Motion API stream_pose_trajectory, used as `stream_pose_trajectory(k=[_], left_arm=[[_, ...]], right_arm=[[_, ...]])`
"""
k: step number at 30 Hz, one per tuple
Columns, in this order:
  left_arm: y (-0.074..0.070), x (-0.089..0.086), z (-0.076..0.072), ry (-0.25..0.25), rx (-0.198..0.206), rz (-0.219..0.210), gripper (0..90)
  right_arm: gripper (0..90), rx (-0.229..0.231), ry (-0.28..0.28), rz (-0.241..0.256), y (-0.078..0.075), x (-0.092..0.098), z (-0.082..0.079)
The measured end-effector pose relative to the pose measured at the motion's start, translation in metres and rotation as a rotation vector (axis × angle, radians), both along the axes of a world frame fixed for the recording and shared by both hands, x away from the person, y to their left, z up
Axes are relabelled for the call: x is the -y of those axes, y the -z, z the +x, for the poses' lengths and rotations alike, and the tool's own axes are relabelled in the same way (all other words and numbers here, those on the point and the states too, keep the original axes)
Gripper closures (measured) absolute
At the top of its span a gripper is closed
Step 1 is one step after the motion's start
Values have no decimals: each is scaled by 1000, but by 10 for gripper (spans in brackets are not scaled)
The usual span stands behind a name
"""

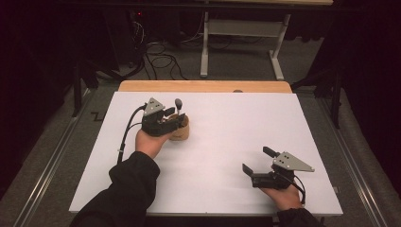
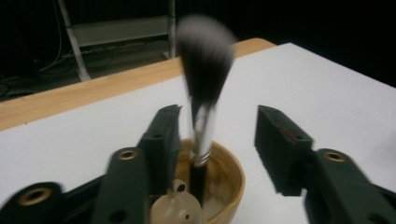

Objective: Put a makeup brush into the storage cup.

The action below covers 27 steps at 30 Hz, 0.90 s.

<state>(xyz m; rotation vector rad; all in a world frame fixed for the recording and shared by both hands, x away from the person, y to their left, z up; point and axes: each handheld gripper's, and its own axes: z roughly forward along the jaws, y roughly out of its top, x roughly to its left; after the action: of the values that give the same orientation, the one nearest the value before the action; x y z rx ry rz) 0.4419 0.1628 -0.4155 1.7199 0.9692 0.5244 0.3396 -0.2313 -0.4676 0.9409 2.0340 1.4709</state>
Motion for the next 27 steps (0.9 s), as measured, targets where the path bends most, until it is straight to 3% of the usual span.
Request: stream_pose_trajectory(k=[18, 27], left_arm=[[-4, -2, -5, -2, 0, -18, 385], [1, -5, -11, 0, -23, -37, 370]], right_arm=[[4, 3, -6, -4, 0, -1, 0], [4, -4, -3, 0, 1, -1, 0]])
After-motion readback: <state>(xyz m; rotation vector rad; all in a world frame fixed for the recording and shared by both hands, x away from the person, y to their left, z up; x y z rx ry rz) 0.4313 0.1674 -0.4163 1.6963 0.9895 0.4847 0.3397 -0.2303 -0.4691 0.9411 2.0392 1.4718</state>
